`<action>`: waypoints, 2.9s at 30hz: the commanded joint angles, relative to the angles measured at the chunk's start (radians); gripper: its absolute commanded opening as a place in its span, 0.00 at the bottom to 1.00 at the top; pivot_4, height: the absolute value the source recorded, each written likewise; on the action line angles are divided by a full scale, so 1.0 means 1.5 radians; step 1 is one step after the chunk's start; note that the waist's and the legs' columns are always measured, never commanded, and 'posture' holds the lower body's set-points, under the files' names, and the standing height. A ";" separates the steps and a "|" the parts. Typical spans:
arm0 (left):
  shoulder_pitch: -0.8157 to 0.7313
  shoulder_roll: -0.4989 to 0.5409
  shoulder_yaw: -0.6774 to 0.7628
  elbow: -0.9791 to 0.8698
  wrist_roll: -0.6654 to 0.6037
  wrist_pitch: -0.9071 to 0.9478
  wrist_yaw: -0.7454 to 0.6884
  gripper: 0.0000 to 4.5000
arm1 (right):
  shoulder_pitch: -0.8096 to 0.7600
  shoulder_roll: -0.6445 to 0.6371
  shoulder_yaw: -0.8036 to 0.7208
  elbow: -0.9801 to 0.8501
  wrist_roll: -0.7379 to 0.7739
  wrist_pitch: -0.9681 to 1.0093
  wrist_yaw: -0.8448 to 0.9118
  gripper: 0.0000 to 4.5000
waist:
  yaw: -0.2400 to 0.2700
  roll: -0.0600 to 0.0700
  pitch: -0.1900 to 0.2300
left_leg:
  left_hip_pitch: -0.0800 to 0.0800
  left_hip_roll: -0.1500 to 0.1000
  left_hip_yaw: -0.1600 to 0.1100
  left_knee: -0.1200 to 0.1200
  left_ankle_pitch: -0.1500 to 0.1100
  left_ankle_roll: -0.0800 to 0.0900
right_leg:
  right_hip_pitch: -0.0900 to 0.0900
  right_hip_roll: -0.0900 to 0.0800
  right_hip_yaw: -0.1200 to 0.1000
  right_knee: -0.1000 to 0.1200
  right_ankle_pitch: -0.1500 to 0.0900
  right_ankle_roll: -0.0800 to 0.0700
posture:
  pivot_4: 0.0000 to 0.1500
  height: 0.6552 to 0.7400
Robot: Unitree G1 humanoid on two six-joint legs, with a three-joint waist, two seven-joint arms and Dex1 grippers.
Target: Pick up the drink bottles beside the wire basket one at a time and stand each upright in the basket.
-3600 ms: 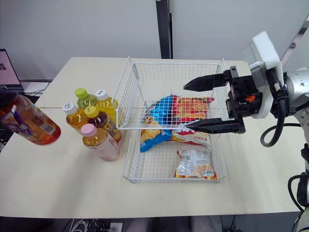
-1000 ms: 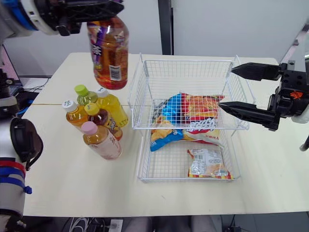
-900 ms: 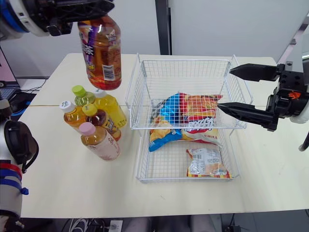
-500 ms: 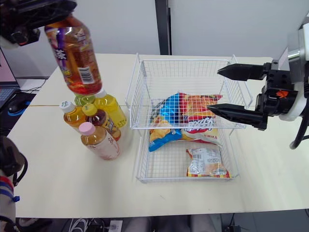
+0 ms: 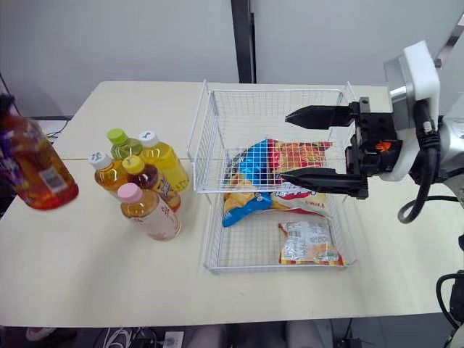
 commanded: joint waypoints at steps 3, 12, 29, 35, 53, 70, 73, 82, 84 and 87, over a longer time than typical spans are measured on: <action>0.071 -0.055 0.076 -0.105 -0.044 -0.062 0.026 0.30 | -0.017 0.013 0.018 -0.013 -0.019 -0.019 0.035 1.00 | 0.005 -0.002 -0.001 | 0.000 0.000 -0.001 0.000 0.000 0.000 | 0.001 -0.001 0.000 -0.001 0.000 -0.001 | 1.00 1.00; 0.160 -0.213 0.010 -0.184 -0.003 -0.266 0.115 0.30 | -0.021 0.029 0.041 -0.021 -0.042 -0.022 0.066 1.00 | 0.006 -0.002 -0.001 | 0.002 0.000 -0.001 -0.001 0.000 0.000 | 0.003 -0.002 0.000 -0.002 0.001 -0.002 | 1.00 1.00; 0.243 -0.343 -0.177 -0.190 0.090 -0.499 0.231 0.30 | -0.031 0.026 0.046 -0.016 -0.049 -0.009 0.088 1.00 | 0.004 -0.003 -0.001 | 0.003 0.000 0.001 -0.001 0.000 0.000 | 0.003 -0.001 -0.001 -0.003 0.001 -0.002 | 1.00 1.00; 0.278 -0.353 -0.184 -0.192 0.080 -0.517 0.259 0.30 | -0.030 0.029 0.051 -0.021 -0.050 -0.007 0.087 1.00 | 0.004 -0.002 -0.001 | 0.003 0.000 0.000 -0.001 0.000 0.000 | 0.003 -0.001 -0.001 -0.003 0.001 -0.002 | 1.00 1.00; 0.408 -0.257 -0.129 -0.271 -0.047 -0.429 0.260 1.00 | -0.050 0.050 0.066 -0.028 -0.048 0.007 0.065 1.00 | 0.004 -0.002 -0.001 | 0.004 0.000 0.000 -0.002 0.000 0.000 | 0.004 -0.001 -0.001 -0.003 0.001 -0.002 | 1.00 1.00; 0.404 -0.132 -0.115 -0.245 -0.085 -0.292 0.270 1.00 | -0.023 0.064 0.068 -0.031 -0.077 -0.009 0.068 1.00 | 0.004 -0.002 -0.001 | 0.004 0.000 0.000 -0.002 0.000 0.000 | 0.004 -0.001 -0.001 -0.004 0.001 -0.002 | 1.00 1.00; 0.402 -0.134 -0.115 -0.245 -0.082 -0.287 0.266 1.00 | -0.018 0.062 0.065 -0.032 -0.076 -0.010 0.068 1.00 | 0.004 -0.002 -0.001 | 0.004 0.000 0.000 -0.002 0.000 0.000 | 0.004 -0.001 -0.001 -0.004 0.001 -0.002 | 1.00 1.00; 0.411 -0.139 -0.111 -0.248 -0.081 -0.284 0.256 1.00 | -0.009 0.060 0.062 -0.043 -0.069 -0.008 0.069 1.00 | 0.004 -0.002 -0.001 | 0.004 0.000 0.000 -0.002 0.000 0.000 | 0.004 -0.001 -0.001 -0.004 0.001 -0.002 | 1.00 1.00; 0.412 -0.139 -0.109 -0.247 -0.080 -0.285 0.254 1.00 | -0.008 0.060 0.062 -0.045 -0.066 -0.007 0.070 1.00 | 0.004 -0.002 -0.001 | 0.004 0.000 0.000 -0.002 0.000 0.000 | 0.004 -0.001 -0.001 -0.004 0.001 -0.002 | 1.00 1.00; 0.411 -0.142 -0.107 -0.246 -0.081 -0.289 0.253 1.00 | -0.009 0.064 0.060 -0.045 -0.057 -0.005 0.071 1.00 | 0.003 -0.002 -0.001 | 0.004 0.000 0.000 -0.002 0.000 0.000 | 0.004 -0.001 -0.001 -0.004 0.001 -0.002 | 1.00 1.00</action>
